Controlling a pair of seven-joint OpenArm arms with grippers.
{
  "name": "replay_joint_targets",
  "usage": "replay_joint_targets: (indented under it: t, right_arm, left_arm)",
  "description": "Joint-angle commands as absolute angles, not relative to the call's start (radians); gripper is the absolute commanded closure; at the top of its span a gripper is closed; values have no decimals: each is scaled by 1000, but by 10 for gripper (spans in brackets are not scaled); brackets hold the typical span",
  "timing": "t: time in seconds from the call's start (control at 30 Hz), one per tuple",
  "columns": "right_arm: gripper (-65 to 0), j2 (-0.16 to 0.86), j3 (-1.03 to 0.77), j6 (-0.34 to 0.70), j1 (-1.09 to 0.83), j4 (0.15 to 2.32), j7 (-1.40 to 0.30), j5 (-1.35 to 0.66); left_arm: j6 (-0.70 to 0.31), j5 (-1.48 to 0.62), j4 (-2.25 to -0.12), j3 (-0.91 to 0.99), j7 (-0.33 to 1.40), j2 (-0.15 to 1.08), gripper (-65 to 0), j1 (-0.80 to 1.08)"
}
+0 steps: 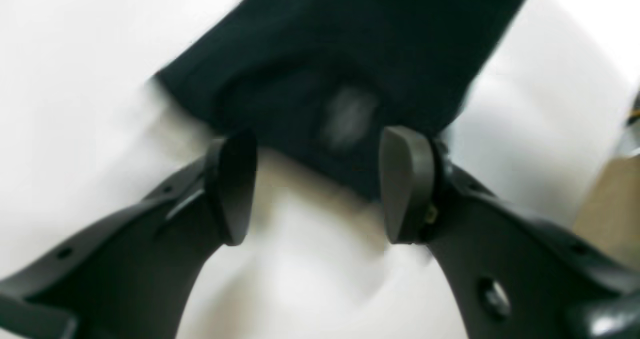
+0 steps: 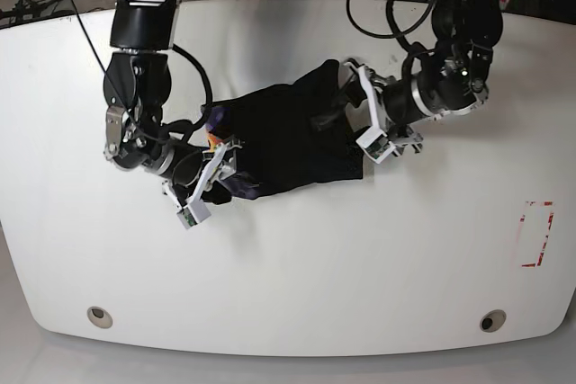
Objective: Fold the T-shirt properly
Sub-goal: 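Regrasp the bundled shirt with both grippers and lift it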
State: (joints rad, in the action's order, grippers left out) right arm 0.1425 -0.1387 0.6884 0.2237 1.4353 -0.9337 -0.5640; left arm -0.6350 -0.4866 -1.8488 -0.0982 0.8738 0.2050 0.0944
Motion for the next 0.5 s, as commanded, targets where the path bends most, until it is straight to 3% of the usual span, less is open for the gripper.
replay_joint_targets:
  t: [0.0,0.17,0.4,0.47]
  right_arm:
    - [-436,154,-143,698,303,1340,-875,-591]
    - [-425,177,-114,698,384,1161,-779,-538]
    - [-205,176,-27,698,410,1035,-647,-424]
    - [-178,177,-8,698,407,1007,-610,-394]
  left_arm:
    - [-581,-504,-1865,-125,851,143,-353,84]
    - [-559,-447,-1810,-202,854,65,-354,90]
    - [-559,-326,-1753,-266,852,41,-353,114]
    - [-559,-325,-1753,-265,852,48,-353,114]
